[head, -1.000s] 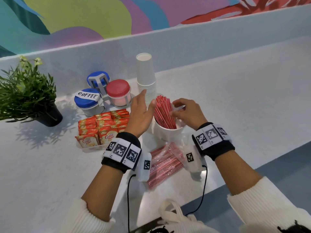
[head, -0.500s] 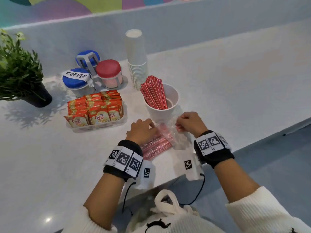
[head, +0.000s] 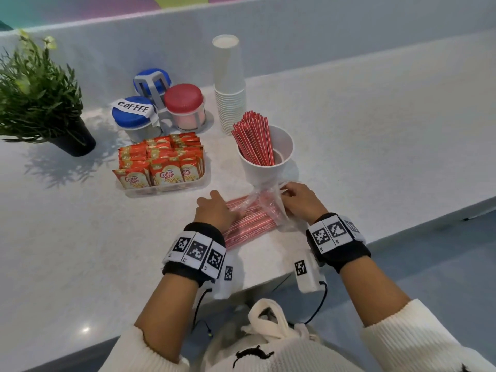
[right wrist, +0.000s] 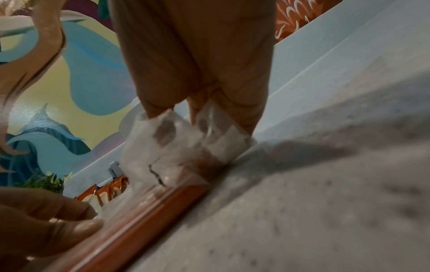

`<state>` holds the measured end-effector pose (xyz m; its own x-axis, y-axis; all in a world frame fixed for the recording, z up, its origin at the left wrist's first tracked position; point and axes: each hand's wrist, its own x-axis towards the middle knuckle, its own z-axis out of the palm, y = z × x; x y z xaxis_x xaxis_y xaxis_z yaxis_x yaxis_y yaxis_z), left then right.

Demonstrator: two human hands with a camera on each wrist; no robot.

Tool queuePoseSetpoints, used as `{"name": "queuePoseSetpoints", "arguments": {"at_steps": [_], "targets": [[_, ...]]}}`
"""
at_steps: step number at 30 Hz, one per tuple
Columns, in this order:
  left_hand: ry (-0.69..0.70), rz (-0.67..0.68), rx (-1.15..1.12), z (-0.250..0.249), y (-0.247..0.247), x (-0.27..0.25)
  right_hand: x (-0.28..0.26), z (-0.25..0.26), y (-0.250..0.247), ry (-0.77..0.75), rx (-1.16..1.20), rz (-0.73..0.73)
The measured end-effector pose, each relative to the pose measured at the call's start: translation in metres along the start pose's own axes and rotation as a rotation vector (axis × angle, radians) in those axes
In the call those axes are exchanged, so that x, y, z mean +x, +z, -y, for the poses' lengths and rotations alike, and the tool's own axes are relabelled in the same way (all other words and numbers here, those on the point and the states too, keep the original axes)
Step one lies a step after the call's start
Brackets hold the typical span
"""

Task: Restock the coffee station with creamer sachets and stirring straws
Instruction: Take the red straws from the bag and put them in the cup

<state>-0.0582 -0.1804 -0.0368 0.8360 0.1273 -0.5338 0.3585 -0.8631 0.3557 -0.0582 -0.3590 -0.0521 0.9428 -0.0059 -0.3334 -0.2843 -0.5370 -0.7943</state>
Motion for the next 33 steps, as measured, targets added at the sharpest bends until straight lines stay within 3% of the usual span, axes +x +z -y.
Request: {"name": "queuePoseSetpoints", "arguments": {"at_steps": [5, 7, 12, 15, 17, 19, 22, 24, 28, 33], "targets": [[0.067, -0.122, -0.354, 0.001, -0.012, 0.0, -0.001, -0.005, -0.004, 0.042, 0.059, -0.037], [0.176, -0.192, -0.491, -0.002, -0.019, -0.004, -0.002, -0.014, -0.005, 0.076, 0.148, -0.032], [0.45, -0.235, -0.615, -0.023, -0.038, -0.022, -0.014, -0.016, -0.011, 0.101, 0.368, -0.039], [0.443, -0.232, -0.661, -0.022, -0.043, -0.017, -0.015, -0.02, -0.015, 0.103, 0.402, -0.053], [0.368, -0.258, -0.553, -0.016, -0.041, -0.009, -0.015, -0.022, -0.015, 0.115, 0.415, -0.052], [0.274, -0.274, -0.305, -0.01, -0.036, -0.002, -0.014, -0.023, -0.012, 0.117, 0.402, -0.053], [0.179, -0.209, 0.042, -0.01, -0.026, -0.004, -0.013, -0.024, -0.011, 0.082, 0.314, -0.087], [0.236, -0.149, 0.137, -0.015, -0.019, -0.007, -0.012, -0.022, -0.01, 0.046, 0.217, -0.117], [0.379, 0.101, 0.225, -0.024, 0.003, -0.005, -0.011, -0.018, -0.005, -0.03, 0.113, -0.186], [0.387, 0.038, 0.335, -0.025, 0.015, 0.003, -0.008, -0.019, -0.002, -0.048, 0.096, -0.117]]}}
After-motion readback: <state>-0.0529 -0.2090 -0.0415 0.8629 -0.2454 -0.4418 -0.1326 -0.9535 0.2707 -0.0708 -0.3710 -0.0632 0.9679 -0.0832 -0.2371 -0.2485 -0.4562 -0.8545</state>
